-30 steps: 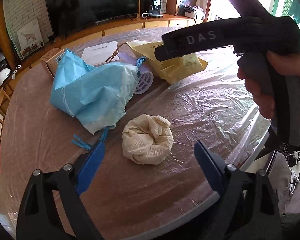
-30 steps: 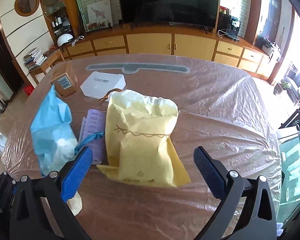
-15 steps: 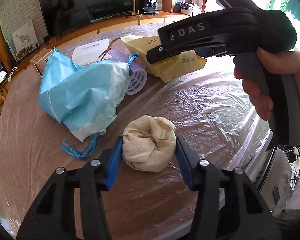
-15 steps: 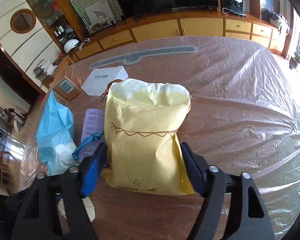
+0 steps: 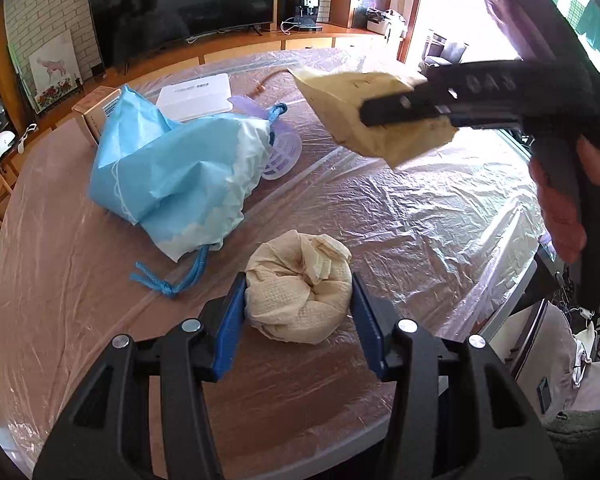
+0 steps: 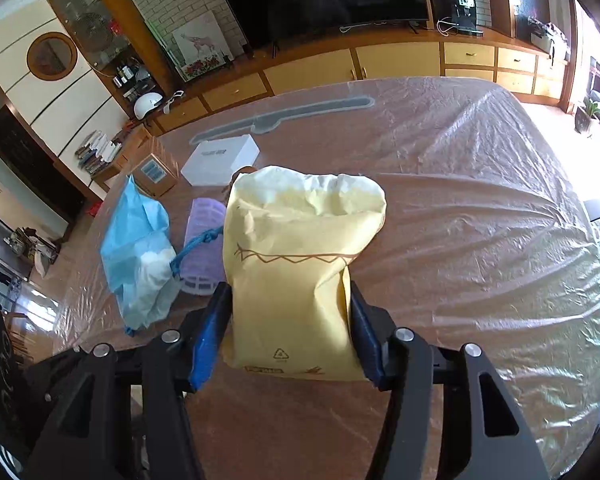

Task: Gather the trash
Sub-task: 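Grasp the cloth bundle with the left tool while the right tool holds the bag, then carry the paper bag and cloth bundle with both tools over the bin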

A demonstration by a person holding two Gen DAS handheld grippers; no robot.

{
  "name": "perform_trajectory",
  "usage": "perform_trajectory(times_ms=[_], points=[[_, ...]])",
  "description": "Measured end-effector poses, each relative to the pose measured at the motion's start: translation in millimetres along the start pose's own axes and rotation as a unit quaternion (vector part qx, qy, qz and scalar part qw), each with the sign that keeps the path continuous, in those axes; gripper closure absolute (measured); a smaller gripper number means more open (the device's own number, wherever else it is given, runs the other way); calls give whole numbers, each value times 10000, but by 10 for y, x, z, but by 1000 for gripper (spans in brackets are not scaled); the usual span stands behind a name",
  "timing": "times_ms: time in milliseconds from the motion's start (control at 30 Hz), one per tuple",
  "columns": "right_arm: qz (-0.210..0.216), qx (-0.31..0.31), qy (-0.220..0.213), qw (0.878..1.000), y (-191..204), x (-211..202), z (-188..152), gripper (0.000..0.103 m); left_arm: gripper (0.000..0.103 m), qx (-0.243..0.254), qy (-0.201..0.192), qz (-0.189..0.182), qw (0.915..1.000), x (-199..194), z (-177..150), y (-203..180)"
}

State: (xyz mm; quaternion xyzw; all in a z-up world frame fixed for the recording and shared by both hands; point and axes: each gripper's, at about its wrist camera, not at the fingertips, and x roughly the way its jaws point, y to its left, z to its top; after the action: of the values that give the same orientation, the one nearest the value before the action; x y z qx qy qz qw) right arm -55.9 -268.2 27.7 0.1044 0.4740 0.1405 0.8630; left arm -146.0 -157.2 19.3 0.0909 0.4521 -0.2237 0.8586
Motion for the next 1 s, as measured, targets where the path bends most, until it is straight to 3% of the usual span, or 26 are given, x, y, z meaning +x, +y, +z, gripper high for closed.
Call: perform_trajectory(times_ms=[1000], points=[[305,-149,-312,9989,239,-695,-750,47,52,-226,-133,119,9996,-343,-248,64]])
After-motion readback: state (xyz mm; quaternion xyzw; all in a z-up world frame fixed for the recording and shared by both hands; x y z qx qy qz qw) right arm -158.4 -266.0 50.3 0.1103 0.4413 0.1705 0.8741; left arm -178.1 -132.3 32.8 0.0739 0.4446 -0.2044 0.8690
